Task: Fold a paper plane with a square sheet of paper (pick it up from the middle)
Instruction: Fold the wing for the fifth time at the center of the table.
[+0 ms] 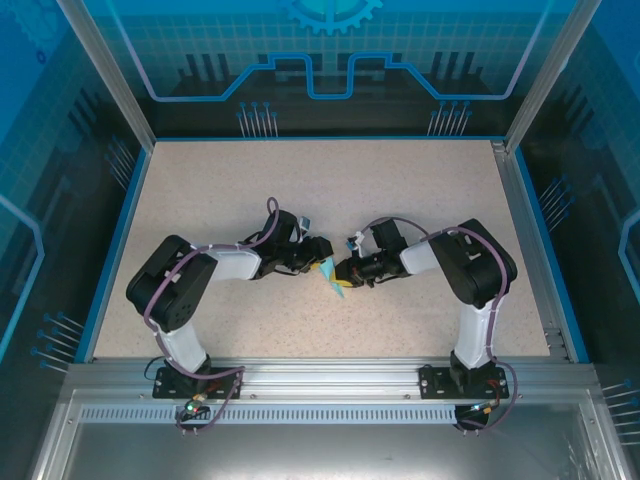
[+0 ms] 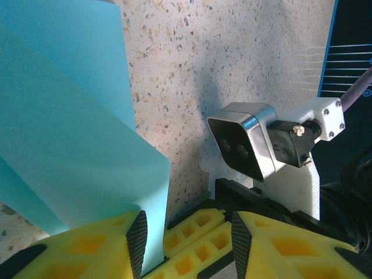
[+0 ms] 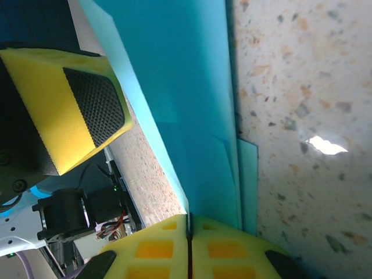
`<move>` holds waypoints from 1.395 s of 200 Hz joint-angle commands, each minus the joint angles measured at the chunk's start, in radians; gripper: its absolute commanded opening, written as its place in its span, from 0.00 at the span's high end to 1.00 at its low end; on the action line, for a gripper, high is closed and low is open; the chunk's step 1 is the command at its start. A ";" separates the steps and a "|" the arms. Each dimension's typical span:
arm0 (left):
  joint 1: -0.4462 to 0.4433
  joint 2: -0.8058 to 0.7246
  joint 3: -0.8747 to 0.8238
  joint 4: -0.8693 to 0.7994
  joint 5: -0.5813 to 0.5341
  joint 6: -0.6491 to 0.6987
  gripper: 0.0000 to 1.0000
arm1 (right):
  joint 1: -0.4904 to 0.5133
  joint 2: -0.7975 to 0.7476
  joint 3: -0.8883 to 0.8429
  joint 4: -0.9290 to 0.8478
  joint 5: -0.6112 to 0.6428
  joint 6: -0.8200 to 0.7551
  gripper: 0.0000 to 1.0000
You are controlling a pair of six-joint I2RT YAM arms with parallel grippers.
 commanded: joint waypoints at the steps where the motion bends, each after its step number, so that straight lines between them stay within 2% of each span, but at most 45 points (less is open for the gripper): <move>1: -0.008 0.011 0.004 0.050 0.011 0.006 0.53 | -0.024 0.044 0.001 -0.098 0.026 -0.016 0.92; 59: -0.008 -0.007 0.010 0.041 0.021 0.021 0.52 | -0.024 0.057 0.032 -0.155 0.022 -0.041 0.92; 248: -0.011 0.084 0.041 0.036 -0.004 0.043 0.52 | -0.014 0.076 0.076 -0.221 0.034 -0.048 0.89; 279: -0.011 0.074 0.066 -0.039 -0.007 0.082 0.53 | -0.012 0.073 0.073 -0.234 0.052 -0.049 0.87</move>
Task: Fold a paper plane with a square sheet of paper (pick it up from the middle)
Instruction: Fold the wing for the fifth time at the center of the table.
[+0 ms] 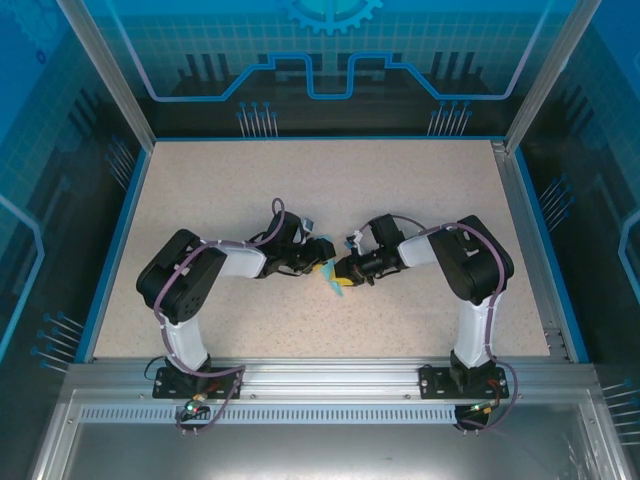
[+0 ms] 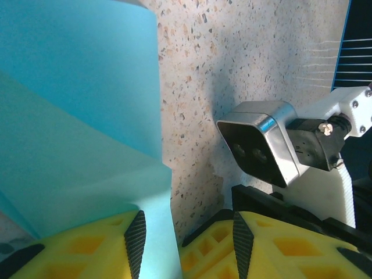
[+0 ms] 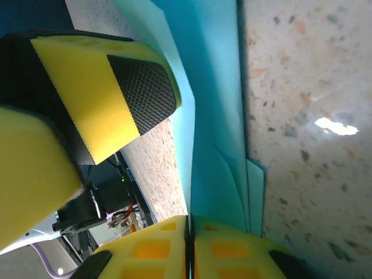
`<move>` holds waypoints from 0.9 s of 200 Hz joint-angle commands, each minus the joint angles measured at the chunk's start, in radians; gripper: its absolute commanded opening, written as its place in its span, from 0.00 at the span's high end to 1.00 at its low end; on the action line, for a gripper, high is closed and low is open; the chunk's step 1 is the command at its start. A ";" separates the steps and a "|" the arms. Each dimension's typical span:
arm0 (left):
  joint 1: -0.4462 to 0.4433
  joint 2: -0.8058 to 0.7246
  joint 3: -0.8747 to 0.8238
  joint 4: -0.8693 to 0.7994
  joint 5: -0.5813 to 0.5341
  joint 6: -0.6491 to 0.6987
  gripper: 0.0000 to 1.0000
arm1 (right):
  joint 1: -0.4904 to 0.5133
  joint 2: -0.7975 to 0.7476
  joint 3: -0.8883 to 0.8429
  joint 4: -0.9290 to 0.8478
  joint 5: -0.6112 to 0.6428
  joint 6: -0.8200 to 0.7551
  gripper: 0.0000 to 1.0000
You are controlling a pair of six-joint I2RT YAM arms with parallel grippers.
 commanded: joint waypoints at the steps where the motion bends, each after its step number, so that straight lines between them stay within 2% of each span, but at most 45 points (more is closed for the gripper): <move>1: -0.005 0.004 0.038 -0.050 -0.010 0.057 0.53 | 0.000 0.041 -0.010 -0.078 0.102 -0.008 0.87; 87: -0.006 0.016 0.025 -0.068 -0.004 0.059 0.53 | 0.015 -0.029 -0.029 -0.106 0.096 -0.039 0.83; 180: -0.006 0.030 0.034 -0.069 0.010 0.060 0.53 | 0.029 -0.077 -0.022 -0.179 0.162 -0.080 0.83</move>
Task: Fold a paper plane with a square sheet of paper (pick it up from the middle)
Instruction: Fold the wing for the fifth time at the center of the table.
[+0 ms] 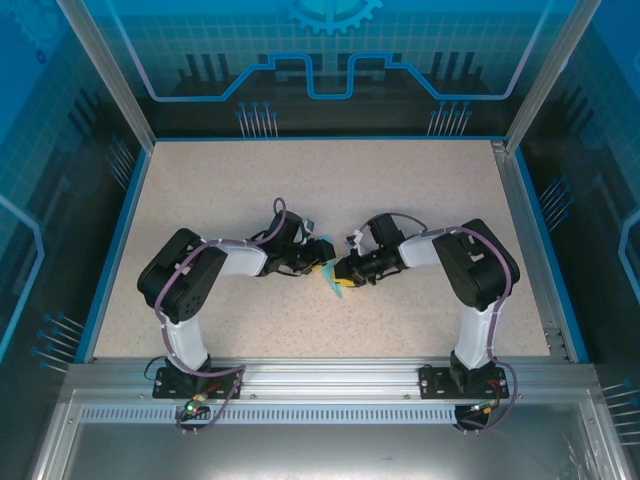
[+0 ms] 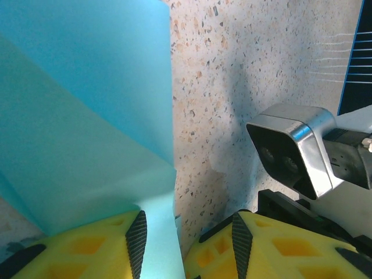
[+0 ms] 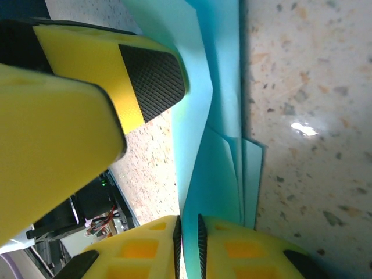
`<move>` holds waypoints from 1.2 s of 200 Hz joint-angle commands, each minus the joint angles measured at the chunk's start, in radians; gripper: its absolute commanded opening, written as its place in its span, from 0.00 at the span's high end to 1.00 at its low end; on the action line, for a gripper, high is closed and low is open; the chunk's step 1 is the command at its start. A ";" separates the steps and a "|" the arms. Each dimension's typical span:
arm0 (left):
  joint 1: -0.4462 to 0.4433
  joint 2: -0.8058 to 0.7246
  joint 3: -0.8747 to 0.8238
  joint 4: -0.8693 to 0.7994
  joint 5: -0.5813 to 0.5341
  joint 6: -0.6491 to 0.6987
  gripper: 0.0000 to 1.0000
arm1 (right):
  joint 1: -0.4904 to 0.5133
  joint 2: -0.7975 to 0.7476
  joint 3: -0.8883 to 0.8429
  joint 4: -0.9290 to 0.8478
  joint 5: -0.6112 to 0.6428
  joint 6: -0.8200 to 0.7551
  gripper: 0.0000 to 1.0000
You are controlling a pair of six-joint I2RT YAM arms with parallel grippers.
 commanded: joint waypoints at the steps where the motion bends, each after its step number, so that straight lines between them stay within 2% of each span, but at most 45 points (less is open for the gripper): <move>1: -0.006 0.023 0.017 -0.021 0.009 0.030 0.53 | 0.012 -0.019 -0.016 -0.104 0.072 -0.021 0.83; 59: -0.005 0.027 0.019 -0.016 0.013 0.028 0.54 | 0.019 -0.025 -0.009 -0.135 0.127 -0.020 0.90; 112: -0.005 0.031 0.019 -0.018 0.016 0.028 0.54 | 0.041 -0.067 -0.015 -0.132 0.129 -0.046 0.79; 163: -0.005 0.035 0.020 -0.018 0.019 0.028 0.55 | 0.077 -0.123 -0.014 -0.150 0.193 -0.084 0.72; 215: -0.006 0.034 0.020 -0.016 0.021 0.027 0.55 | 0.098 -0.130 0.003 -0.195 0.253 -0.108 0.73; 240: -0.005 0.033 0.020 -0.017 0.021 0.027 0.55 | 0.102 -0.116 0.001 -0.197 0.258 -0.109 0.78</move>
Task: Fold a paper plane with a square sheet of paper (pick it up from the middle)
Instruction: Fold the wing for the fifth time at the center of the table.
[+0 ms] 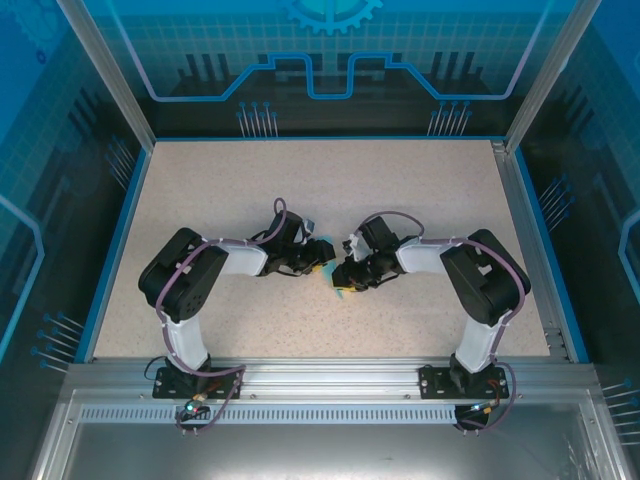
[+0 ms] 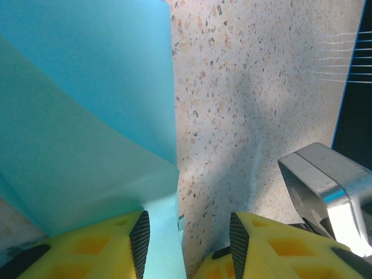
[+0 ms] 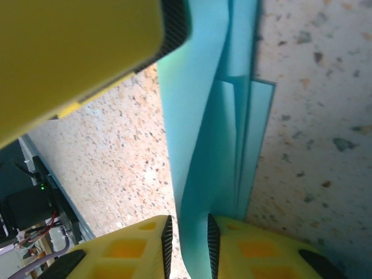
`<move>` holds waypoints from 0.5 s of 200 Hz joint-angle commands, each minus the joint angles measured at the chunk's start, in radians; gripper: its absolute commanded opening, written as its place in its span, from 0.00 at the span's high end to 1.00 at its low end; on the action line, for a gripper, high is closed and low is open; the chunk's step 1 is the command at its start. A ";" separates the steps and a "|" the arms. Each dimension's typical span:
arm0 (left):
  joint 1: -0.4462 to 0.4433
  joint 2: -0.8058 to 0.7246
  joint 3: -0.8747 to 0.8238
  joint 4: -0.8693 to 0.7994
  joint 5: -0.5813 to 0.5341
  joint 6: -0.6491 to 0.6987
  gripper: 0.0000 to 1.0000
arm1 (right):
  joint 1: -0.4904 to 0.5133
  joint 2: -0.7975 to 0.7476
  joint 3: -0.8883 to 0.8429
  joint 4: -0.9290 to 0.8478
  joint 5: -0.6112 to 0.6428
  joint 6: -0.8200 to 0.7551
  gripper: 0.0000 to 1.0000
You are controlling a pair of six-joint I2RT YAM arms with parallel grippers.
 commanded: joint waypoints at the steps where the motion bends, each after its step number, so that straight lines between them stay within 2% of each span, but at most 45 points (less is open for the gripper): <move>1: -0.006 0.024 0.017 -0.018 0.018 0.027 0.55 | 0.012 -0.004 0.007 -0.043 0.025 -0.019 0.79; 43: -0.006 0.022 0.014 -0.021 0.019 0.026 0.55 | 0.002 0.009 -0.011 -0.031 0.009 0.001 0.90; 80: -0.006 0.019 0.014 -0.024 0.018 0.030 0.56 | -0.010 0.028 -0.033 -0.002 -0.003 0.017 0.90; 100: -0.005 0.018 0.012 -0.024 0.017 0.030 0.56 | -0.011 0.013 -0.033 -0.007 0.000 0.013 0.87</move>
